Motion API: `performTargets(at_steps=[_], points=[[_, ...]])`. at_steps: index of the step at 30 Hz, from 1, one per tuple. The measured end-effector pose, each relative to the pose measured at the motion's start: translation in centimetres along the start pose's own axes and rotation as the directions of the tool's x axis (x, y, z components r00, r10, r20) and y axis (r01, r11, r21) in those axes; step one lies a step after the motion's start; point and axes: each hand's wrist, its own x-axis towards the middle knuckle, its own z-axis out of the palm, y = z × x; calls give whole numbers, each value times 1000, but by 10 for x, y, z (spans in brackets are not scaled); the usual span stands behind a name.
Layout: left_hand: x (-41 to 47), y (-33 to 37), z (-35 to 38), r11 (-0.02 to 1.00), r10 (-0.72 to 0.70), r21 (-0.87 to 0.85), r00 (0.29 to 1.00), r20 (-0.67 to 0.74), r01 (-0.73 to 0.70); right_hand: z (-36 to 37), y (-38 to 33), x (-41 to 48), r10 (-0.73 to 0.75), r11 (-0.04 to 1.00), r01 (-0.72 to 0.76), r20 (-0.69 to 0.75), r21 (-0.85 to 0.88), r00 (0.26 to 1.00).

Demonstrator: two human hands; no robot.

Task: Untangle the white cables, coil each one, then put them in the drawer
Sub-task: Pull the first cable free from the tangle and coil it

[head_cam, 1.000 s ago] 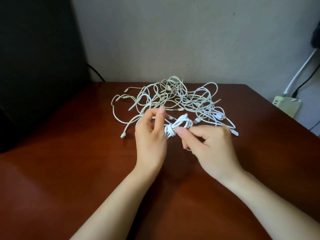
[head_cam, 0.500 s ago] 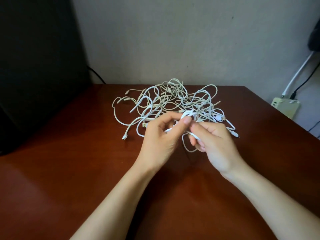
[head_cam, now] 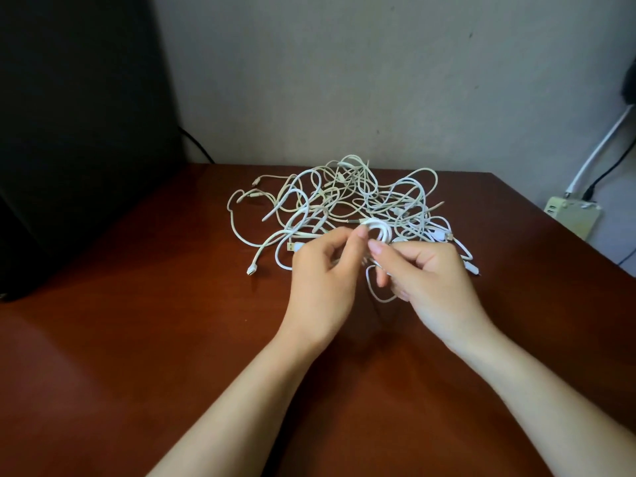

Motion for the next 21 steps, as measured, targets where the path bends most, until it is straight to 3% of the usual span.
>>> performTargets(at_steps=[3,6,8,14,17,21], points=[[1,-6,-1,998,-55,23,997,-53,56,0,-2,-2,-91,983,77,-73,-167,993],[2,-9,-2,988,-151,-31,986,-67,150,-1,-7,-4,-159,971,134,-116,-200,980],[5,-10,-2,981,-183,-71,981,-68,178,-1,-10,-5,-125,983,111,-90,-143,988],[8,-6,-5,942,-254,-235,966,-42,237,0,-20,-4,25,969,-43,76,245,997],[7,-6,-4,945,-237,-238,971,-32,223,0,-20,-2,53,950,-83,107,302,993],[4,-10,-3,974,-200,-120,979,-36,194,-2,-19,-1,86,957,-110,98,268,991]])
